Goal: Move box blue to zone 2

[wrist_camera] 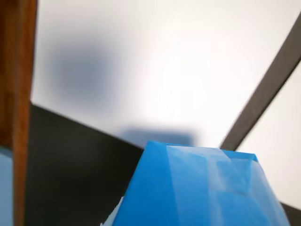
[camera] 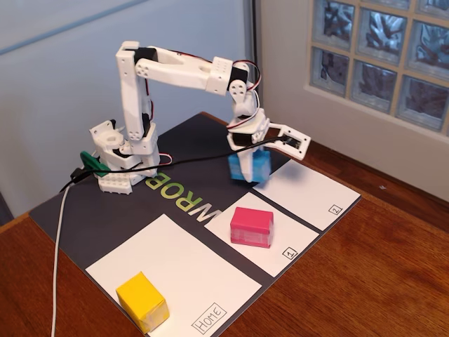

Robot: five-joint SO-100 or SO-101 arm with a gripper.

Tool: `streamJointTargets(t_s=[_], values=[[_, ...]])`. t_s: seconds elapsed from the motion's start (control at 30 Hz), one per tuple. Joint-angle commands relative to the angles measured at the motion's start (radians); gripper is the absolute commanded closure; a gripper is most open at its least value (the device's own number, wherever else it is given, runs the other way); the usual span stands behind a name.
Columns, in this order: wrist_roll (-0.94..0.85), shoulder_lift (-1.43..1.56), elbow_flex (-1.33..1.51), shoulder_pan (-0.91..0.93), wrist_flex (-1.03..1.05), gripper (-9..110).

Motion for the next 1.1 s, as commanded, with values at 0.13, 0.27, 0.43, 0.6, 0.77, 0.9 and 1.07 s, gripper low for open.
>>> streamJointTargets(t_s=[0.13,0.27,0.43,0.6,0.77,0.9,1.07], values=[[0.117,-0.058,-0.158,-0.026,-0.064,102],[0.146,-0.112,-0.230,-0.026,-0.064,102],[0.153,-0.183,-0.302,-0.011,-0.064,102],[0.152,-0.250,-0.365,0.018,-0.063,102],[0.146,-0.305,-0.428,0.038,-0.057,102],[0.137,-0.350,-0.485,0.046,-0.052,102],[0.123,-0.390,-0.523,0.055,-0.051,101]])
